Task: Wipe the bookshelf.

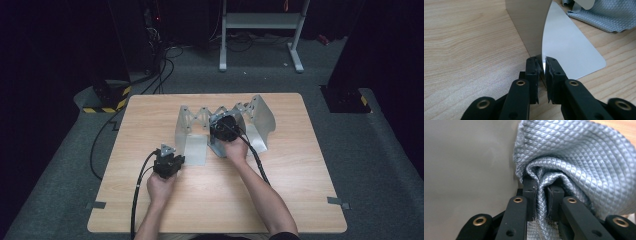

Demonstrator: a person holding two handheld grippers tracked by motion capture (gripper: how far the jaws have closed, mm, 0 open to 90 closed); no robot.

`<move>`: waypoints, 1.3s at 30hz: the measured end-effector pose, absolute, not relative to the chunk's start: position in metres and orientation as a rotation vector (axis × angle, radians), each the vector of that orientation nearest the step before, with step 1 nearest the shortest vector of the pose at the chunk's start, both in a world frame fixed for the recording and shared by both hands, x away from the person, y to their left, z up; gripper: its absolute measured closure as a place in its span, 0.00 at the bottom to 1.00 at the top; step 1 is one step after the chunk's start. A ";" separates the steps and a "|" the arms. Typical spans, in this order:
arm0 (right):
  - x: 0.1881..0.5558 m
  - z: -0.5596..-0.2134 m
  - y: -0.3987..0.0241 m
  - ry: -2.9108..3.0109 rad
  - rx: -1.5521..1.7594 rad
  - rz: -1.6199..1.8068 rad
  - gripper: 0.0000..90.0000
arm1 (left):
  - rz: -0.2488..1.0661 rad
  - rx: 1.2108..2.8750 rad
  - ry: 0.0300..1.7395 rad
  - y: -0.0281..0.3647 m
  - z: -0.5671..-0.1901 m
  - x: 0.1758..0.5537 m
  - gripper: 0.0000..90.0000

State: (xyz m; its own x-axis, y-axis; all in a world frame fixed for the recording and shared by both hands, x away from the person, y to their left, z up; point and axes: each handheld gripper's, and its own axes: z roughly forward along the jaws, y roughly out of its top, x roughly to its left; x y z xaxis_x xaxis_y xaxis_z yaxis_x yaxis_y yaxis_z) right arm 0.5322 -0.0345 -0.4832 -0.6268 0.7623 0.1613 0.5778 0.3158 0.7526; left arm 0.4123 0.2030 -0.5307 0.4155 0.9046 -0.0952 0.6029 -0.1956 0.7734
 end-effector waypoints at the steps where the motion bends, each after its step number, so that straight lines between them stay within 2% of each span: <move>1: 0.532 -0.483 -0.034 2.357 1.222 1.204 0.90 | 0.498 1.906 1.284 0.203 -0.531 0.412 0.90; 5: 0.530 -0.479 -0.034 2.367 1.192 1.182 0.90 | 0.493 1.907 1.281 0.203 -0.531 0.412 0.89; 15: 0.507 -0.428 -0.047 2.253 1.077 1.409 0.89 | 0.493 1.915 1.274 0.203 -0.531 0.412 0.89; 20: 0.496 -0.418 -0.045 2.224 0.976 1.380 0.90 | 0.500 1.915 1.272 0.202 -0.531 0.412 0.89; 30: 0.502 -0.439 -0.041 2.285 1.028 1.306 0.91 | 0.485 1.911 1.274 0.203 -0.531 0.413 0.89; 39: 0.516 -0.493 -0.037 2.380 1.184 1.222 0.91 | 0.495 1.917 1.268 0.202 -0.531 0.412 0.89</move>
State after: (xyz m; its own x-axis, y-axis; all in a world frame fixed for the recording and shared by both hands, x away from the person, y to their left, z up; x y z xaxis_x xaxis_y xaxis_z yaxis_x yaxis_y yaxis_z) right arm 0.5158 -0.0373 -0.4935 -0.6532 0.7401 0.1597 0.5610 0.3314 0.7586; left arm 0.4120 0.2021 -0.5307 0.4289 0.8987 -0.0913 0.5996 -0.2076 0.7729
